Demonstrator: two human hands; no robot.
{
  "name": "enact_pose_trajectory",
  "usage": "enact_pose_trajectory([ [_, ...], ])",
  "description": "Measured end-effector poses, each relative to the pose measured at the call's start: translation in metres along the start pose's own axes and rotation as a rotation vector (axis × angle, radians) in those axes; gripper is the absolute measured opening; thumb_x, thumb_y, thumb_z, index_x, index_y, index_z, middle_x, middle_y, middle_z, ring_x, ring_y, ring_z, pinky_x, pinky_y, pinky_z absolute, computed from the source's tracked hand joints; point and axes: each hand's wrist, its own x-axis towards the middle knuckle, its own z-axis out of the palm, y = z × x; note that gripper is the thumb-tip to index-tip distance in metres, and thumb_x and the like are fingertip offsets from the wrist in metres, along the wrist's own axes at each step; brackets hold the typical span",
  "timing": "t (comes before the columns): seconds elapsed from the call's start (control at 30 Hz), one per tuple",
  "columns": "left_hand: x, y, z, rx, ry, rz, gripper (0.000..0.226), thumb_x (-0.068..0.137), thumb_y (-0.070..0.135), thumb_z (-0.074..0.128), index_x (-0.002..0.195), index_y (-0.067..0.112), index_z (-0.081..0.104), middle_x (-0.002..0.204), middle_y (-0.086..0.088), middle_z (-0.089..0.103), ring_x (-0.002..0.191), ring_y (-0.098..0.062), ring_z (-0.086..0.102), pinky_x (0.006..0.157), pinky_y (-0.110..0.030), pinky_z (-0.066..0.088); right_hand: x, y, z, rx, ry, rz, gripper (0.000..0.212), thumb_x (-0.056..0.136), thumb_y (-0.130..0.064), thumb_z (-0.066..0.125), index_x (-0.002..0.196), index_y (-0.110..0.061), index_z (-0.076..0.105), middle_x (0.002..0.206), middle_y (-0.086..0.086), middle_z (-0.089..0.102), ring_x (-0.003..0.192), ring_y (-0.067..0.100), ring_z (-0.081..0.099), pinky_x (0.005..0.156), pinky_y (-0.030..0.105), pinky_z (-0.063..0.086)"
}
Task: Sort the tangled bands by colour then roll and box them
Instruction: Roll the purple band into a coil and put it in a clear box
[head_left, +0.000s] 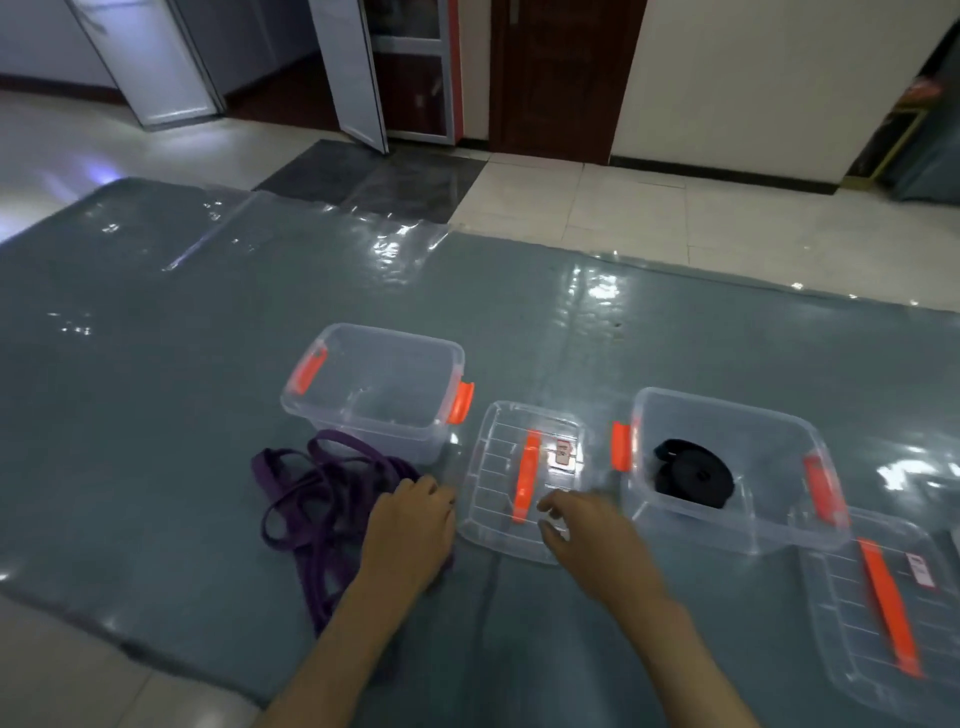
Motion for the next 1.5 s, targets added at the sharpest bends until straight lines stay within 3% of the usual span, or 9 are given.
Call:
enact_pose_trajectory([
  [0.17,0.008,-0.101,0.010,-0.080,-0.053,0.011,0.031,0.107,0.037,0.045,0.131,0.027,0.061,0.127,0.005,0.062,0.113,-0.021,0.060,0.088,-0.037,0.051,0.040,-0.052,0.078,0.183,-0.137,0.139,0.025,0.095,-0.026,0.068,0.119,-0.026,0.073,0.110,-0.002,0.078,0.093,0.013,0.071,0.089,0.030,0.056],
  [0.33,0.018,-0.162,0.040,-0.401,-0.184,-0.022,0.026,0.108,0.041,0.051,0.123,0.021,0.054,0.121,0.001,0.058,0.109,-0.022,0.062,0.088,-0.042,0.055,0.059,-0.087,0.156,0.417,-0.232,0.349,0.076,0.094,-0.018,0.075,0.159,-0.014,0.036,0.134,-0.003,0.061,0.126,0.019,0.062,0.101,0.023,0.045],
  [0.5,0.037,-0.156,0.061,-0.592,-0.408,-0.074,0.071,0.098,0.044,0.069,0.145,0.009,0.031,0.131,-0.008,0.058,0.122,-0.035,0.057,0.096,-0.047,0.054,0.055,-0.119,0.184,0.730,0.100,0.562,0.029,0.086,0.000,0.082,0.111,-0.007,0.070,0.107,0.012,0.078,0.102,0.035,0.075,0.096,0.052,0.059],
  [0.67,0.045,-0.184,0.069,-0.765,-0.251,-0.153,0.042,0.091,0.008,0.064,0.112,0.029,0.034,0.088,0.006,0.064,0.075,-0.018,0.068,0.066,-0.040,0.056,0.046,-0.136,0.152,0.816,0.323,0.420,0.034,0.085,0.005,0.081,0.108,-0.019,0.078,0.094,0.003,0.077,0.085,0.025,0.073,0.079,0.037,0.063],
  [0.93,0.061,-0.258,0.031,-1.072,0.072,-0.216,0.025,0.098,0.012,0.068,0.112,0.028,0.056,0.111,0.008,0.068,0.101,-0.016,0.067,0.082,-0.025,0.049,0.061,-0.160,0.119,0.809,0.745,0.308,0.048,0.091,-0.001,0.078,0.105,-0.046,0.070,0.104,0.001,0.069,0.089,0.017,0.069,0.078,0.030,0.061],
  [1.1,0.061,-0.286,-0.006,-1.277,0.189,-0.018,0.036,0.099,0.003,0.068,0.116,0.035,0.063,0.110,0.016,0.073,0.099,0.000,0.071,0.080,-0.009,0.054,0.080,-0.184,0.092,0.650,0.889,0.127,0.044,0.093,-0.010,0.078,0.111,-0.049,0.068,0.101,-0.016,0.064,0.086,0.009,0.064,0.074,0.013,0.049],
  [1.27,0.069,-0.309,-0.014,-1.127,0.139,0.063,0.036,0.097,0.005,0.070,0.106,0.040,0.066,0.097,0.011,0.075,0.088,-0.009,0.073,0.077,-0.027,0.062,0.096,-0.210,0.061,0.655,0.967,0.004,0.030,0.091,-0.024,0.076,0.107,-0.047,0.065,0.101,-0.019,0.061,0.084,0.010,0.063,0.069,0.017,0.050],
  [1.37,0.079,-0.315,-0.012,-0.781,-0.048,-0.028,0.030,0.091,0.021,0.078,0.117,0.029,0.064,0.120,0.001,0.066,0.120,-0.026,0.064,0.097,-0.034,0.051,0.104,-0.225,0.047,0.686,0.916,-0.044,0.031,0.093,-0.022,0.080,0.113,-0.039,0.066,0.104,-0.015,0.066,0.085,0.014,0.067,0.070,0.024,0.056],
  [1.5,0.082,-0.286,-0.020,-0.791,-0.280,0.207,0.102,0.074,0.072,0.083,0.159,0.046,0.032,0.165,0.017,0.031,0.151,-0.007,0.031,0.121,-0.031,0.032,0.111,-0.253,0.032,0.724,0.813,-0.158,0.026,0.094,-0.032,0.076,0.120,-0.031,0.071,0.106,-0.009,0.073,0.090,0.016,0.072,0.075,0.023,0.057],
])
